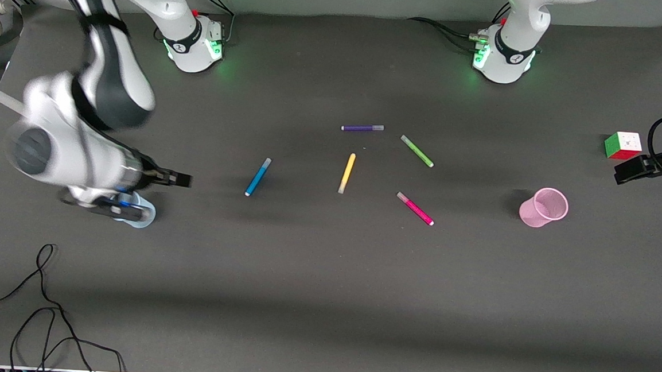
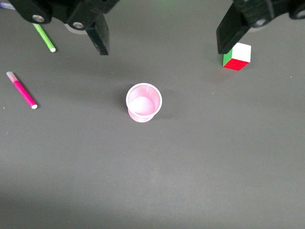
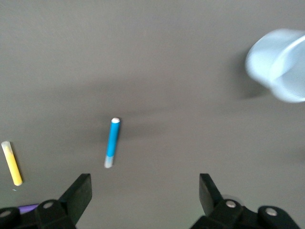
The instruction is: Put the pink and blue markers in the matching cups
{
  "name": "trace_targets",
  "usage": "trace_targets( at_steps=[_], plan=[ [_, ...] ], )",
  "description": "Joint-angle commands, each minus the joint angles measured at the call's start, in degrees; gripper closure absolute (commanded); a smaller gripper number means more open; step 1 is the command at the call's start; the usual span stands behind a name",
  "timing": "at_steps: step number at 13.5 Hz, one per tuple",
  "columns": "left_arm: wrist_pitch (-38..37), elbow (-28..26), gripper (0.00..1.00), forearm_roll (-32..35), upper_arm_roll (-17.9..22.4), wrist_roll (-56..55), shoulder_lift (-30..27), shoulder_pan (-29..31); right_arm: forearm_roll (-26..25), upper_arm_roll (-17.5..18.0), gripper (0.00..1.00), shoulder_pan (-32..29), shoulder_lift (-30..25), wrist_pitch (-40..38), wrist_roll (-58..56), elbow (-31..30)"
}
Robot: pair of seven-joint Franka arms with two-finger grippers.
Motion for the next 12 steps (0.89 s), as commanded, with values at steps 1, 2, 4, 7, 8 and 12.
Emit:
trace_targets(
  at_steps=[1,2,4,7,8,12],
  plan=[
    [-1.48,0.98,0.0,-0.23,1.11,1.86,0.22,-0.8,6.34,0.46,0.0,0.08,7.93,2.22,6.04,0.72],
    [-1.3,0.98,0.0,-0.31,1.11,1.78,0.22,-0.8,7.05,0.46,0.0,0.87,8.82,2.93,7.27,0.02],
    [-0.34,0.63,0.0,-2.41,0.76,1.08,0.4,-1.67,8.62,0.55,0.01,0.88,11.8,3.28,11.05,-0.17],
    [2.82,0.1,0.0,-5.5,-1.96,-4.17,2.94,-3.78,11.89,1.34,0.06,1.14,13.05,9.76,11.06,-5.86],
    [3.61,-0.16,0.0,-5.67,-3.19,-7.33,3.9,-4.66,12.59,2.3,0.06,1.23,13.05,11.79,11.15,-7.27],
    [7.21,-1.73,0.0,-5.5,-7.24,-21.49,10.66,-10.71,13.82,3.1,0.15,1.32,14.89,16.64,11.15,-8.16]
  ],
)
